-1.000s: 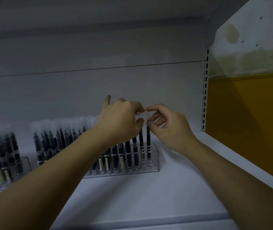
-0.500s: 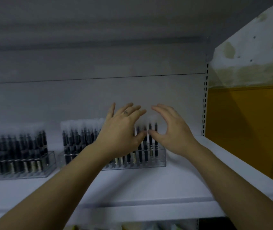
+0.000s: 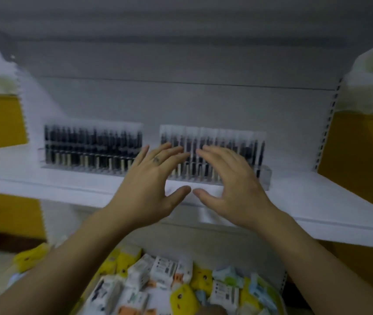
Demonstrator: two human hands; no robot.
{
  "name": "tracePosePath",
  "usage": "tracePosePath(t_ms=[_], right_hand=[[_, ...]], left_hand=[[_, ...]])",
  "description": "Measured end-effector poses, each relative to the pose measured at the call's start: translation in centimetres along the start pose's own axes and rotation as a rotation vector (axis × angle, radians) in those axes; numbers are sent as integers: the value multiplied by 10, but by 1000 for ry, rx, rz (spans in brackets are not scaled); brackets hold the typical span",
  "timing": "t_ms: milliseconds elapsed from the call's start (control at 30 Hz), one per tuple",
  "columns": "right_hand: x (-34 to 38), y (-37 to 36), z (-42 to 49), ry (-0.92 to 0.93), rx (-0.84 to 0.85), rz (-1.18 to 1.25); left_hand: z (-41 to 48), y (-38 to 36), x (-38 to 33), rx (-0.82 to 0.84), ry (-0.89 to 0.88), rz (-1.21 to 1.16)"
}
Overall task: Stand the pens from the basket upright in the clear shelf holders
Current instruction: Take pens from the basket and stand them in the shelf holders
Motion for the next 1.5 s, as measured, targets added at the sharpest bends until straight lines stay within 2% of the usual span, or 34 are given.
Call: tracePosePath(t_ms=[167, 267, 400, 533, 667, 867, 1033, 1133, 1267, 1400, 1500], right_hand=[[72, -58, -16, 101, -68, 127], [103, -104, -38, 92, -18, 223], [124, -186, -80, 10, 237, 347], [128, -271, -135, -109, 547, 408], [129, -334, -192, -242, 778, 440], [146, -398, -290, -401, 1068, 508], [150, -432, -352, -409, 1280, 487], [155, -448, -374, -411, 1371, 502], [169, -471, -392, -366, 1495, 530], [181, -499, -413, -491, 1615, 585], [198, -520, -427, -537, 1631, 630]], left_hand=[[-81, 3, 46, 27, 158, -19], [-132, -9, 71, 63, 262, -27], [-205, -45, 103, 150, 421, -22], [-274, -103, 125, 392, 585, 11], [-331, -161, 138, 606, 745, -20], [-418, -242, 142, 861, 1003, -145], [-503, -292, 119, 982, 1310, -411], [-541, -315, 107, 1050, 1408, -479], [-563, -348, 100, 1044, 1555, -623], [-576, -368, 109, 880, 1764, -665], [-593, -379, 112, 813, 1901, -742]])
Point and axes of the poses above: each hand's wrist, its own z-axis towards the middle knuckle, its own y-axis out of the back of the hand, x = y × z, the point moved 8 cm from there along z, towards the middle knuckle, and after that the axes turned 5 degrees about y, right-handed, at the moved point
